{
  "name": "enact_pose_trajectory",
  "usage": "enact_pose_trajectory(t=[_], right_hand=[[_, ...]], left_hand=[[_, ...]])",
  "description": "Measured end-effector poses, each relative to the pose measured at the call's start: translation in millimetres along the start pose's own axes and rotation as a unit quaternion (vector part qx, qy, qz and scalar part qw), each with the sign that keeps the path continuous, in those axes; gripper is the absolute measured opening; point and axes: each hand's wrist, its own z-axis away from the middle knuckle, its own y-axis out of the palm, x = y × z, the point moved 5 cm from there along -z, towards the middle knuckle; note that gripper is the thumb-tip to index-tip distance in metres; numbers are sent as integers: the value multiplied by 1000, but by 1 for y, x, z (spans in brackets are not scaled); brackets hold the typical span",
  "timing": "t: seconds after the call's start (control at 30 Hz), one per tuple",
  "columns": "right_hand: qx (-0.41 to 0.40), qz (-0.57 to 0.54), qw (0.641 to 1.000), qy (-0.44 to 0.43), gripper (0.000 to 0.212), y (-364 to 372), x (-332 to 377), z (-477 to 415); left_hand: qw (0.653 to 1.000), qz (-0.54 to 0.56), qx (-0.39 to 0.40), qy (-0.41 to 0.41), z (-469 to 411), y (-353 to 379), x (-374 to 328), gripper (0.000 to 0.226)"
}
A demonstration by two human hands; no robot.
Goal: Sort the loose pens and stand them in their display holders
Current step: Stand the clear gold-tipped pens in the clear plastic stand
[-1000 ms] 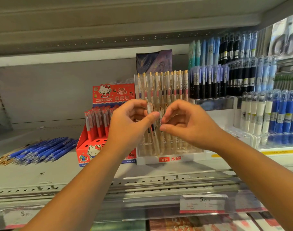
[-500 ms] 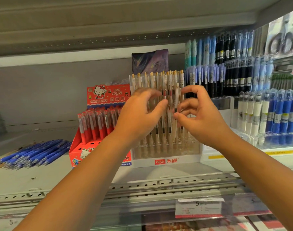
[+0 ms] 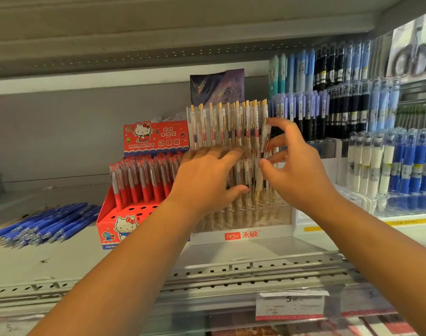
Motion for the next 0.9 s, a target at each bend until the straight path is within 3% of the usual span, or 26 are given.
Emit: enact_pose_trajectory(t=[0.33, 0.9], right_hand=[[101, 77, 990, 65, 59, 20, -12, 8], [150, 141, 976, 66, 55, 23, -10, 17]], left_hand=[[1000, 4, -14, -3, 1, 1, 0, 80], [1000, 21, -2, -17, 2, 3, 1, 78]])
